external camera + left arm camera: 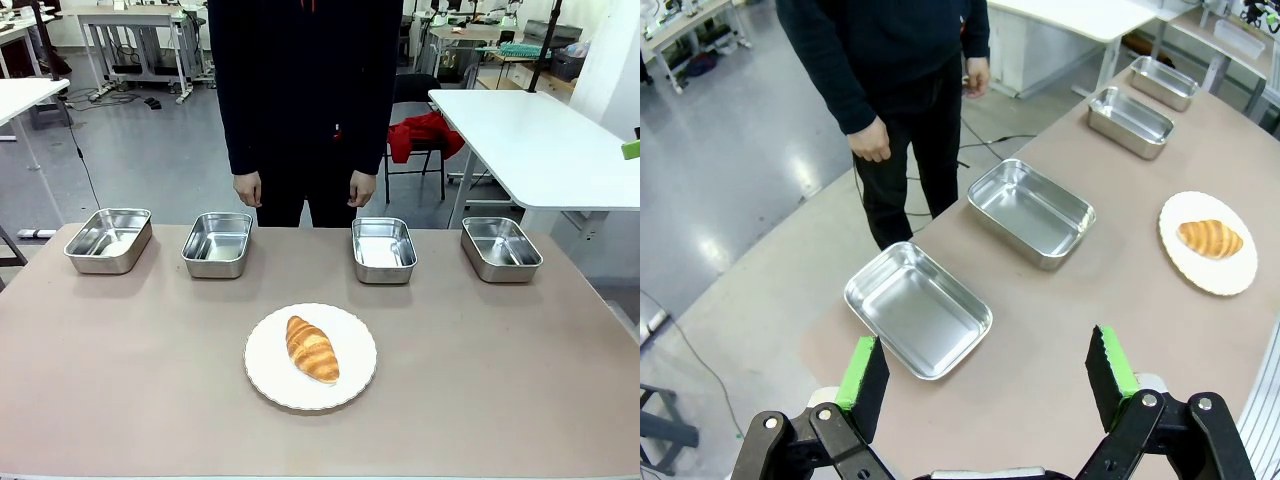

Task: Place the bread in the container.
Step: Place the Butter Roll into the Airtight Container indicated by the human.

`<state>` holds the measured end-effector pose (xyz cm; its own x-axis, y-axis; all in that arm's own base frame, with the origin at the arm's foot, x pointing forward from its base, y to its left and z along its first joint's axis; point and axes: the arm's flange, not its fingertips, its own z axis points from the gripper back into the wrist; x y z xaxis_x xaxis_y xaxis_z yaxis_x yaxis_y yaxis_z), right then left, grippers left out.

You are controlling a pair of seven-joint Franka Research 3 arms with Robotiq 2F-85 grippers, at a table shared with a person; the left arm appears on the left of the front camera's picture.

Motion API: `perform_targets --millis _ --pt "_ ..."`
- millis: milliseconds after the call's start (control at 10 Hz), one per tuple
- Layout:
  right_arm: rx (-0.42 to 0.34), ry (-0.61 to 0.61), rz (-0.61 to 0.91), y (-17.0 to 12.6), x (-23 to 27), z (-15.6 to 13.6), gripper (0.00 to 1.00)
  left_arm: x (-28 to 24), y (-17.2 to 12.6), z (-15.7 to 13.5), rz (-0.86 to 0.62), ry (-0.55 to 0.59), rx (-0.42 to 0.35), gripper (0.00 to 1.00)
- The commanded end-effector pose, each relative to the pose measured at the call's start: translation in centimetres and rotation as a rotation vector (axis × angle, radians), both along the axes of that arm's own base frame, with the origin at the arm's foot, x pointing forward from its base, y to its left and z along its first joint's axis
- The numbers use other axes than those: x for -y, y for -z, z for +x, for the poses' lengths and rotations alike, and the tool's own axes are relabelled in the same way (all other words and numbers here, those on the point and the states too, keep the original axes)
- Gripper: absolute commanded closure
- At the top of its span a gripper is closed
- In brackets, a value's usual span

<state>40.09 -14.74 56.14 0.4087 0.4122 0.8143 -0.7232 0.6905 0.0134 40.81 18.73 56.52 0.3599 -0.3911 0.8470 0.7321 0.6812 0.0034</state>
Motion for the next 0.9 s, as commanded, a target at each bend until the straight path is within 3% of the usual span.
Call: perform_targets --millis 0,800 --pt "0.011 -0.006 0.012 -0.08 -0.08 0.04 0.0 -0.05 -0.03 -0.04 0.002 -0.001 0.003 0.0" --pt "0.011 -0.006 0.012 -0.08 -0.08 0.04 0.0 -0.05 -0.03 -0.04 0.002 -0.001 0.003 0.0"
